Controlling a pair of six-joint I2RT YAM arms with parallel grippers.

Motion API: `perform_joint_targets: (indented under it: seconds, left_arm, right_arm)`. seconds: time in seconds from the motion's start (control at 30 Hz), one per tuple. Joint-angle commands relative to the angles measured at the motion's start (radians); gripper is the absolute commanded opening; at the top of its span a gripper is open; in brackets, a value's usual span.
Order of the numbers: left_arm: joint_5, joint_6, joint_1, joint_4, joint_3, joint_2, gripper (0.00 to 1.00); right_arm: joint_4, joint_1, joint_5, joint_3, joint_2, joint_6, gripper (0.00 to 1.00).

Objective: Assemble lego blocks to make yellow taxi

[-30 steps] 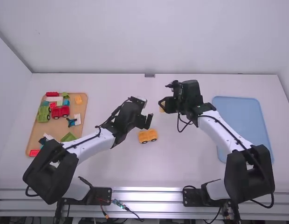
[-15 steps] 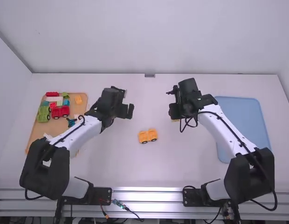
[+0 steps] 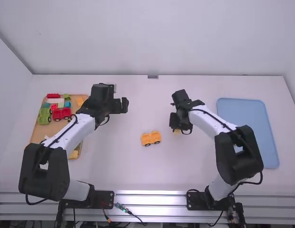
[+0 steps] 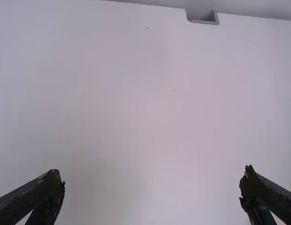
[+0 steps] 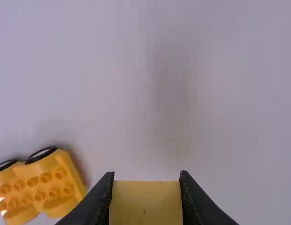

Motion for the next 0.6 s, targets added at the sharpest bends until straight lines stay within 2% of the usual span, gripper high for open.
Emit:
perform_joint_targets:
  seconds: [0.0,0.13,0.23,0.4,0.57]
  left_arm:
    - [0.011,-0.010,-0.004,-0.011,0.006,-0.013,0.99]
    - [0.011,-0.010,-0.004,-0.041,0.006,-0.013,0.99]
    - [0.011,-0.010,-0.004,-0.049,0.003,-0.013,0.99]
    - [0.011,-0.010,-0.004,-0.050,0.000,-0.013,0.99]
    - [0.019,-0.010,-0.004,-0.049,0.000,-0.013,0.99]
  right_arm:
    - [0.002,-0.007,0.010,-0.030,0.015,0.285,0.00]
    - [-0.029,-0.034,-0.002,-0.043,0.014,0.664,0.00]
    - [-0.071,-0.061,0.002,-0.052,0.014,0.875,0.00]
    - [-0.046,-0.064,-0.037,-0.097,0.014,1.088,0.00]
    - [0.115,-0.044,-0.070,-0.168,0.014,1.203,0.00]
